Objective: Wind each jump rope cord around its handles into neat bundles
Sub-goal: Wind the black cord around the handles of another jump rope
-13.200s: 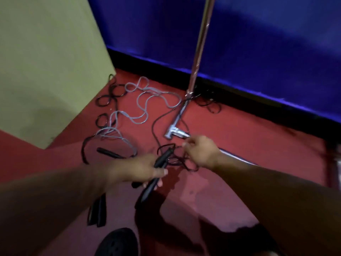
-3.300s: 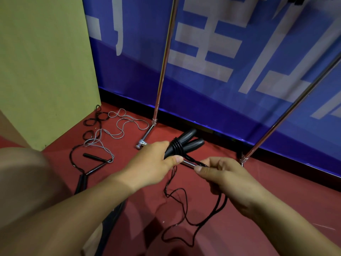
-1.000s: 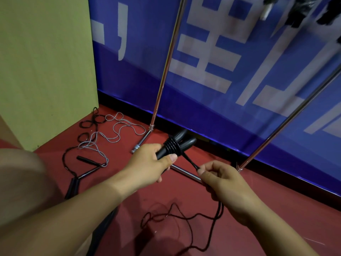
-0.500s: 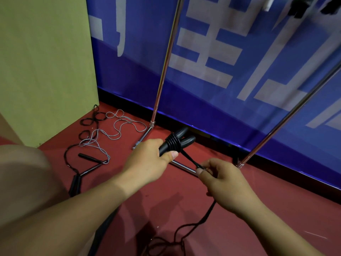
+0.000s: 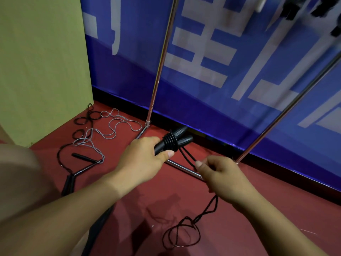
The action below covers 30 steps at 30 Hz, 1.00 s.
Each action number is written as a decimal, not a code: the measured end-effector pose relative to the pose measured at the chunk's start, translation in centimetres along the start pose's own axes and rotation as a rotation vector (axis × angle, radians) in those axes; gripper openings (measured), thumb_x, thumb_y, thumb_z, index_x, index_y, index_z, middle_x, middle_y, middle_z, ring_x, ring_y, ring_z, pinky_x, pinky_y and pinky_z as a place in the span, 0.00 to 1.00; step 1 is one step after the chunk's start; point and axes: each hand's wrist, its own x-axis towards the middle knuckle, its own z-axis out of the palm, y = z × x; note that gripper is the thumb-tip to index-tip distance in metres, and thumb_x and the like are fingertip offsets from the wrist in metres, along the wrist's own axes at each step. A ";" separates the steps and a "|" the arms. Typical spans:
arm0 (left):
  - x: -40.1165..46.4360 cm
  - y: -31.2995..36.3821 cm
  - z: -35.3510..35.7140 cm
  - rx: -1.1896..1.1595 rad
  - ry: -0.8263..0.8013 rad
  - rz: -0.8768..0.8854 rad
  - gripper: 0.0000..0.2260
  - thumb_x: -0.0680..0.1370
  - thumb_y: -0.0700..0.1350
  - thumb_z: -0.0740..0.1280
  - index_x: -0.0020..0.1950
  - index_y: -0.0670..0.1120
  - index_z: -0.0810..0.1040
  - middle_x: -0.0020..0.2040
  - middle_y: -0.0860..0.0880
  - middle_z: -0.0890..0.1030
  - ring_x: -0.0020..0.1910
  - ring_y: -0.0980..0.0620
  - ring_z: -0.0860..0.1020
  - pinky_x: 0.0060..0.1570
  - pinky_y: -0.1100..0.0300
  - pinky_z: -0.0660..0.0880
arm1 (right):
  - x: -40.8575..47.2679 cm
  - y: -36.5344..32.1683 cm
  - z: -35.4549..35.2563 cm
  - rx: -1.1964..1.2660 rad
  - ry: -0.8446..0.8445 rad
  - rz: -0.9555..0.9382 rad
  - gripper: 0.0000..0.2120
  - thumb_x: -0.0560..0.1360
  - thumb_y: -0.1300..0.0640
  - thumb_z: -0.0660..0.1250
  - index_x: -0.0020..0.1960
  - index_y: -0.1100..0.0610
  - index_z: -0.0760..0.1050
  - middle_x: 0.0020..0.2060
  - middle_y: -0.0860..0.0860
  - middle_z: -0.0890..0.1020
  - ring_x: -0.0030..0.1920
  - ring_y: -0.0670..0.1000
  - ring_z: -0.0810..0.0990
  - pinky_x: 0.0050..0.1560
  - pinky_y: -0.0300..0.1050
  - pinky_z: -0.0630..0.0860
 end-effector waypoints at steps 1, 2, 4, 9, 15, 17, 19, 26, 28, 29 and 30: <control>0.0 0.0 0.0 0.005 -0.001 0.000 0.18 0.75 0.59 0.71 0.38 0.46 0.74 0.27 0.52 0.70 0.28 0.49 0.71 0.30 0.56 0.65 | -0.1 -0.3 -0.1 0.125 -0.040 0.021 0.18 0.80 0.50 0.65 0.33 0.54 0.76 0.26 0.48 0.73 0.29 0.50 0.73 0.35 0.48 0.74; 0.0 0.0 0.0 0.011 -0.002 0.002 0.18 0.75 0.59 0.71 0.38 0.46 0.73 0.27 0.52 0.70 0.28 0.49 0.71 0.29 0.56 0.64 | -0.3 -0.6 -0.2 0.241 -0.076 0.036 0.20 0.81 0.52 0.64 0.31 0.53 0.77 0.27 0.49 0.73 0.28 0.49 0.71 0.33 0.46 0.73; -0.1 0.1 0.0 0.019 -0.008 0.009 0.18 0.75 0.59 0.71 0.38 0.46 0.73 0.27 0.52 0.70 0.28 0.50 0.71 0.29 0.57 0.63 | -0.5 -1.1 -0.3 0.353 -0.137 0.034 0.23 0.82 0.54 0.62 0.29 0.50 0.78 0.26 0.49 0.72 0.28 0.47 0.70 0.31 0.41 0.71; -0.5 0.5 0.2 -0.003 -0.025 0.033 0.17 0.75 0.58 0.71 0.37 0.47 0.73 0.27 0.52 0.70 0.27 0.52 0.70 0.29 0.57 0.63 | -0.9 -0.9 0.5 0.349 -0.302 0.015 0.16 0.83 0.54 0.60 0.43 0.61 0.80 0.27 0.49 0.71 0.28 0.48 0.69 0.32 0.43 0.71; -0.2 0.3 0.3 -0.008 -0.128 0.015 0.16 0.75 0.59 0.70 0.41 0.47 0.76 0.32 0.48 0.79 0.31 0.48 0.80 0.36 0.48 0.78 | -0.9 -1.2 0.1 0.323 -0.246 -0.069 0.15 0.80 0.52 0.65 0.39 0.60 0.77 0.28 0.49 0.71 0.29 0.47 0.70 0.33 0.42 0.70; -0.2 0.1 0.3 0.027 -0.208 0.020 0.15 0.75 0.59 0.70 0.41 0.47 0.75 0.32 0.49 0.78 0.33 0.47 0.81 0.39 0.47 0.79 | -1.0 -1.2 0.0 0.283 -0.209 -0.120 0.14 0.79 0.54 0.68 0.40 0.62 0.74 0.28 0.49 0.72 0.30 0.48 0.70 0.33 0.42 0.69; -0.4 0.1 0.3 0.030 -0.265 0.047 0.14 0.76 0.58 0.70 0.41 0.49 0.75 0.31 0.52 0.77 0.33 0.48 0.81 0.39 0.47 0.79 | -0.8 -1.1 0.2 0.279 -0.160 -0.143 0.12 0.79 0.56 0.68 0.39 0.60 0.74 0.29 0.49 0.71 0.31 0.48 0.70 0.34 0.44 0.68; -1.0 0.4 0.1 0.175 -0.350 0.190 0.15 0.75 0.59 0.70 0.41 0.49 0.74 0.33 0.52 0.75 0.33 0.52 0.75 0.34 0.54 0.72 | 0.2 0.2 0.3 -0.103 0.116 -0.263 0.08 0.78 0.51 0.66 0.43 0.52 0.78 0.28 0.43 0.75 0.31 0.43 0.72 0.34 0.42 0.69; -1.3 0.5 0.1 0.244 -0.355 0.235 0.15 0.75 0.61 0.69 0.41 0.50 0.73 0.34 0.53 0.76 0.33 0.53 0.75 0.35 0.54 0.72 | 0.2 0.3 0.5 -0.251 0.165 -0.290 0.08 0.77 0.46 0.65 0.44 0.50 0.77 0.33 0.44 0.79 0.35 0.45 0.77 0.38 0.47 0.75; -1.6 0.5 0.1 0.288 -0.345 0.254 0.16 0.75 0.62 0.68 0.42 0.50 0.73 0.34 0.53 0.76 0.34 0.54 0.75 0.33 0.55 0.70 | 0.3 0.4 0.5 -0.331 0.184 -0.299 0.10 0.76 0.43 0.65 0.45 0.50 0.76 0.35 0.45 0.79 0.38 0.47 0.78 0.39 0.50 0.75; -1.8 0.6 0.1 0.326 -0.333 0.268 0.16 0.75 0.63 0.68 0.42 0.51 0.72 0.34 0.54 0.75 0.33 0.55 0.74 0.32 0.56 0.68 | 0.3 0.4 0.5 -0.394 0.206 -0.304 0.12 0.75 0.41 0.64 0.45 0.49 0.76 0.37 0.44 0.78 0.39 0.49 0.78 0.40 0.51 0.75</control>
